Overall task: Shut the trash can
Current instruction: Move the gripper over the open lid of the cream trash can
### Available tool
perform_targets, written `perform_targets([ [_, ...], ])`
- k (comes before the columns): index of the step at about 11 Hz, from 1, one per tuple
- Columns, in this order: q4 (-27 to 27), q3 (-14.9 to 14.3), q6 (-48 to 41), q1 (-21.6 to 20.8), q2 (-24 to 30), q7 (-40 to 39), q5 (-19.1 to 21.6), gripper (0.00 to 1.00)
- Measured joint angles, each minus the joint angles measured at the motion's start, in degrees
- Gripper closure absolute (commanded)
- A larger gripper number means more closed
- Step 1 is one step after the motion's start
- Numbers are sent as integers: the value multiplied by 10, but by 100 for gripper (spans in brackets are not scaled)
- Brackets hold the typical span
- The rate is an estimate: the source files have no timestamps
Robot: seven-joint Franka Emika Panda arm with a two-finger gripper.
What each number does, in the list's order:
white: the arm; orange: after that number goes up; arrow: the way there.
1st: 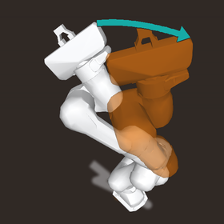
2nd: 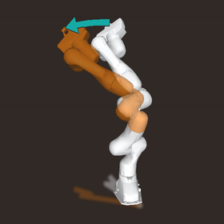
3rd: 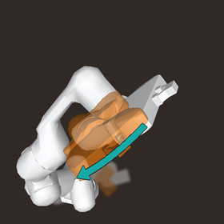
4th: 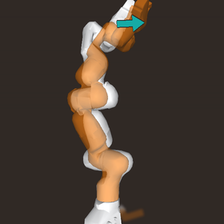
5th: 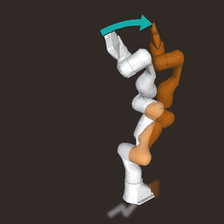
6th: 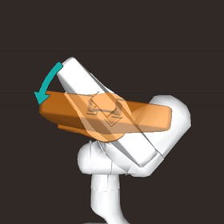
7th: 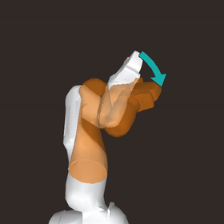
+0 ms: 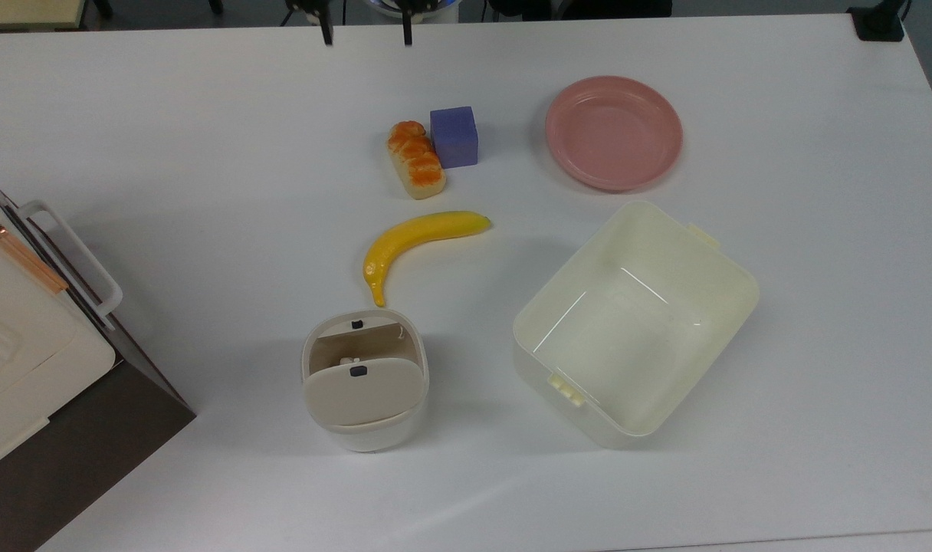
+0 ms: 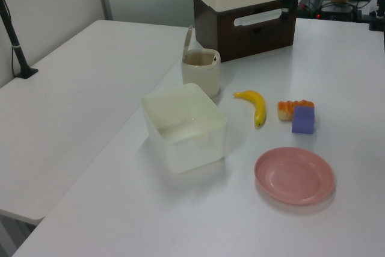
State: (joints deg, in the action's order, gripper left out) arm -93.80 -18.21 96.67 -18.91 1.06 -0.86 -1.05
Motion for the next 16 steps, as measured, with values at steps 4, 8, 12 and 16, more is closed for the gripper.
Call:
perform_targets([
  [4,7,1,206,-24,-89,216,-72,100],
  [8,85,-1,256,-24,-155,392,-75,100],
  [12,230,-5,257,-10,-264,479,-75,100],
  [16,315,-26,286,-4,-355,549,-75,100],
])
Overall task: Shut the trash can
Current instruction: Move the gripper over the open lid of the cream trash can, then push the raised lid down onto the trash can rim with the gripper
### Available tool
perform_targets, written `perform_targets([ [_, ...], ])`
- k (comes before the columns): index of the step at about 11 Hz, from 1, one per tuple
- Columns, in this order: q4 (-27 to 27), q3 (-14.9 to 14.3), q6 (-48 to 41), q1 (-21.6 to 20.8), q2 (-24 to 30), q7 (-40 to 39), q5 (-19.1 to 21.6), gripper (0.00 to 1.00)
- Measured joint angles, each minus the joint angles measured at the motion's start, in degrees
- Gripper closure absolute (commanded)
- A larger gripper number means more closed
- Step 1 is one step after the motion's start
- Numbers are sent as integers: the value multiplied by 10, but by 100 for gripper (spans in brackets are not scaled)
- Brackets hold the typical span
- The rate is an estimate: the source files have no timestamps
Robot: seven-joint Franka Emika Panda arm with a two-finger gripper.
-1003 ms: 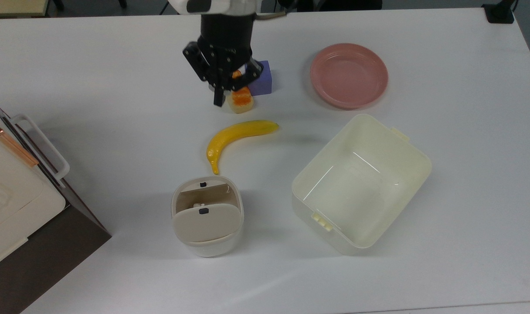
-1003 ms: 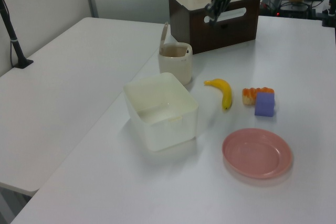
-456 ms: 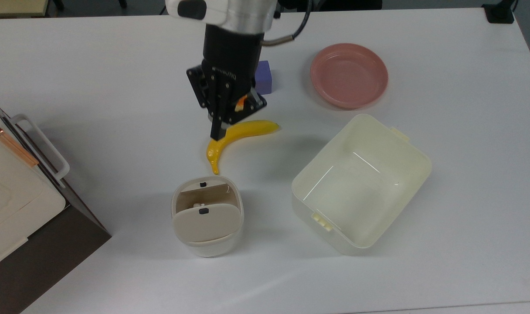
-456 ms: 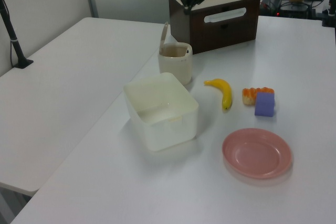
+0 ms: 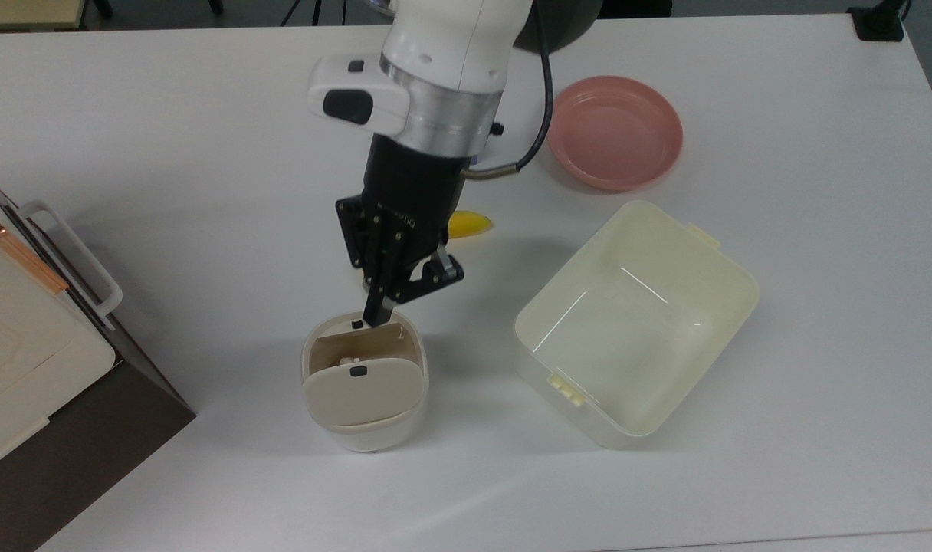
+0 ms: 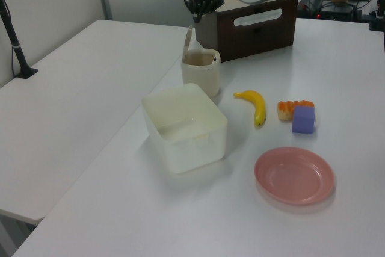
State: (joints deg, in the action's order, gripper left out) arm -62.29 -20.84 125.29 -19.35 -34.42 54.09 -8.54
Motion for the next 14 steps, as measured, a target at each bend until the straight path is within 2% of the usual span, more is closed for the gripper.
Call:
perform_targets([
  [2,17,-17,31,2,-26,29,0,100],
  [7,34,-31,70,4,-53,58,0,100],
  [9,35,-31,71,4,-66,58,-5,100],
  [12,35,-31,71,4,-77,53,-36,100],
  [14,34,-31,57,3,-79,10,-38,100],
])
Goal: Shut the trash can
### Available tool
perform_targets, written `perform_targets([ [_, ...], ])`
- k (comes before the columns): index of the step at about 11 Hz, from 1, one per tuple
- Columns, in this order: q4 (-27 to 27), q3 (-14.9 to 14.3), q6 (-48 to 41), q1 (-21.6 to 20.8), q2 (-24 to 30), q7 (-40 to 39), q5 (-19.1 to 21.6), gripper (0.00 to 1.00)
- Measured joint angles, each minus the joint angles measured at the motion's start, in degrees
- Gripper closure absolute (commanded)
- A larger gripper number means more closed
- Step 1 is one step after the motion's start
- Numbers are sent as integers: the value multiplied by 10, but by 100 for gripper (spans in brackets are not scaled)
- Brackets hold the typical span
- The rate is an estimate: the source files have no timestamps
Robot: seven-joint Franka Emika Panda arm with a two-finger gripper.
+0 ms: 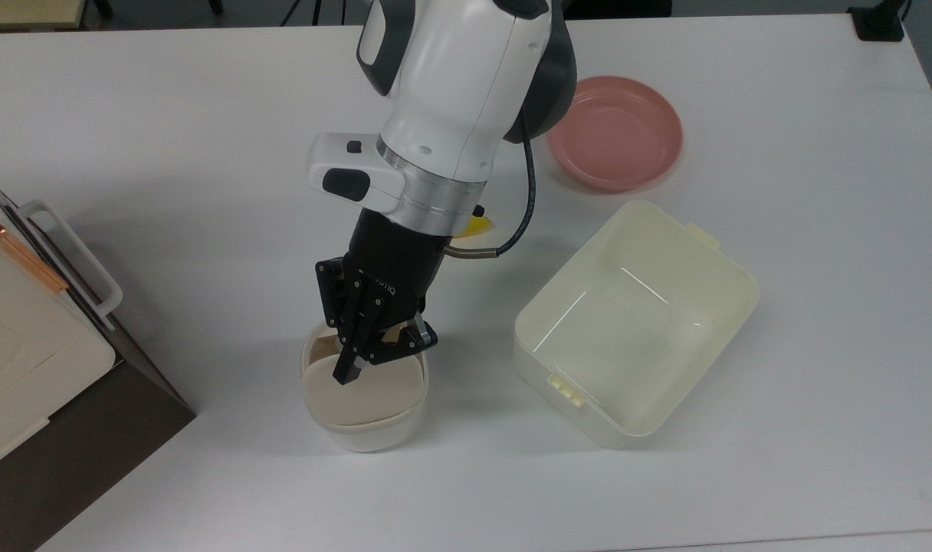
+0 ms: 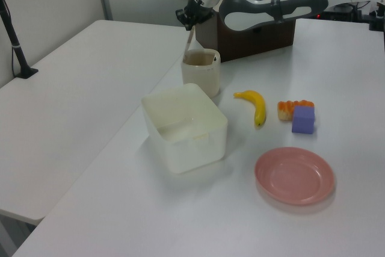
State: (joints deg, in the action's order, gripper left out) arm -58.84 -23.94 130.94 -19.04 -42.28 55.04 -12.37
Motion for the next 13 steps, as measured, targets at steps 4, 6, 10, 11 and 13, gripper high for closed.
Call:
perform_targets([
  [4,0,5,-100,-7,5,-116,18,100],
  [6,-14,8,-117,-13,6,-156,20,100],
  [10,-66,8,-118,-17,8,-180,13,100],
  [11,-74,8,-118,-18,14,-188,10,100],
  [13,-96,8,-118,-21,29,-200,5,100],
])
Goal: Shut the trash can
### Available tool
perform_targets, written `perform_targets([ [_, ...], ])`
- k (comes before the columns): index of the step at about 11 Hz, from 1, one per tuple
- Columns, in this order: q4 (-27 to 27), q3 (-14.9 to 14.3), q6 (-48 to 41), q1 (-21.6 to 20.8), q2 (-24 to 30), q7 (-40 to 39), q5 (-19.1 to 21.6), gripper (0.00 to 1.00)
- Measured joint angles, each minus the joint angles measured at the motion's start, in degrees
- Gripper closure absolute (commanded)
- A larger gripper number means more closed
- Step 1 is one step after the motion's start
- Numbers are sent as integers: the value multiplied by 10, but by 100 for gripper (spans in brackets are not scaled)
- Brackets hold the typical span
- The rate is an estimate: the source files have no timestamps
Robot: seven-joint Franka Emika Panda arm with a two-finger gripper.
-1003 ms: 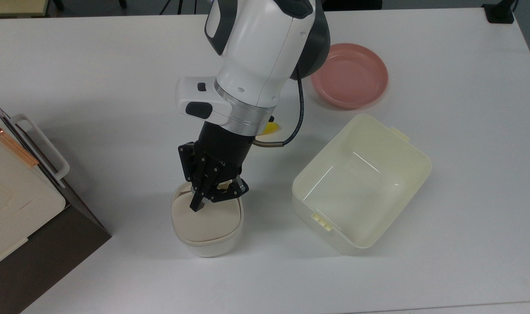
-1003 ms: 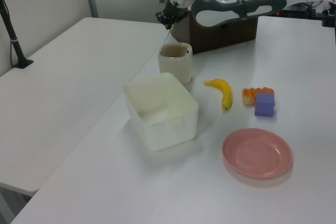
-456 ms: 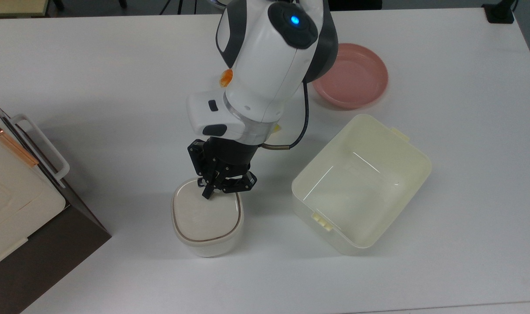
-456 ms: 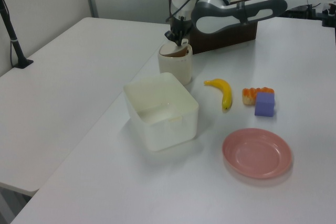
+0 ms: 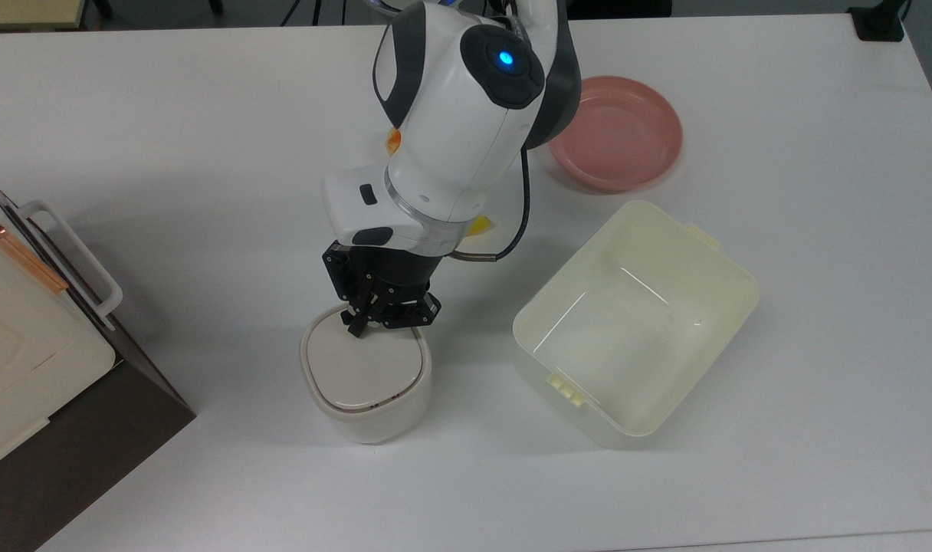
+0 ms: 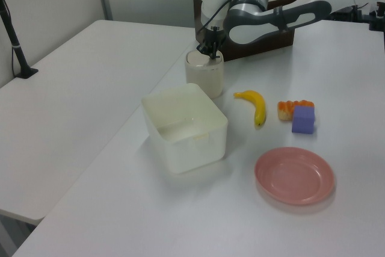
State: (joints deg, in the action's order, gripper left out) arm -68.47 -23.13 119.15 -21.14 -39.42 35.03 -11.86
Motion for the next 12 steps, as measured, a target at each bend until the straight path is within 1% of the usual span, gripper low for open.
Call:
perform_targets([
  [2,-9,0,0,-1,8,0,1,100],
  [3,-9,0,2,0,12,15,21,100],
  [5,-6,-1,10,6,44,28,84,100],
  [6,-7,-1,10,8,74,28,100,100],
  [7,-12,-2,5,10,108,27,106,100],
  [8,-26,-2,-16,12,144,10,112,100],
  [9,-50,-2,-47,16,181,-30,121,100],
  [10,-78,-2,-84,18,216,-86,133,100],
  [12,-130,-2,-173,20,281,-196,140,100],
])
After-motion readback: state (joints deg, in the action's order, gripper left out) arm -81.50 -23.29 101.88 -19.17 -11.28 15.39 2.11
